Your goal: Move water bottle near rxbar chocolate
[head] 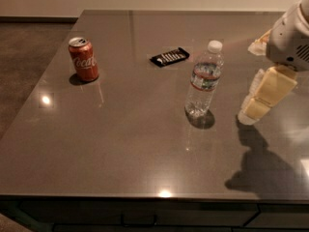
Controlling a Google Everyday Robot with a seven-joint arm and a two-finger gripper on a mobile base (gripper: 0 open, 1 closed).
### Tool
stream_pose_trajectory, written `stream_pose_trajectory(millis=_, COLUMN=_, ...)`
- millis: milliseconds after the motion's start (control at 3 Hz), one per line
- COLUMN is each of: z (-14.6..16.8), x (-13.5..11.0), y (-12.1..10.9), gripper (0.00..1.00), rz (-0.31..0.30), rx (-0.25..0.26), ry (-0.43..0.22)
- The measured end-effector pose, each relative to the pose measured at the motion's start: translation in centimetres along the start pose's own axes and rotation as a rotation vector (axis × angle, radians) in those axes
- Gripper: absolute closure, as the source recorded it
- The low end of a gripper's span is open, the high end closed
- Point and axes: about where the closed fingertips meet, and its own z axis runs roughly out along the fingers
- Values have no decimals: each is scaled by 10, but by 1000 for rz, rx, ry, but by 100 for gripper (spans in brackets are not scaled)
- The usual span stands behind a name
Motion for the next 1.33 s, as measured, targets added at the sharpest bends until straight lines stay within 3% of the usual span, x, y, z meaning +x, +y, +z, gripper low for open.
stream_pose_trajectory(millis=333, z=19, x=-18, y=1, gripper=0, rz=53, rx=-8, ry=-61)
stream_pose_trajectory(millis=667, z=38, x=-34, y=1, gripper=0, rz=93, rx=24, ry=-92)
stream_pose_trajectory(millis=1333, z=64, x=-50, y=-21, gripper=0, rz=157, rx=88, ry=-128)
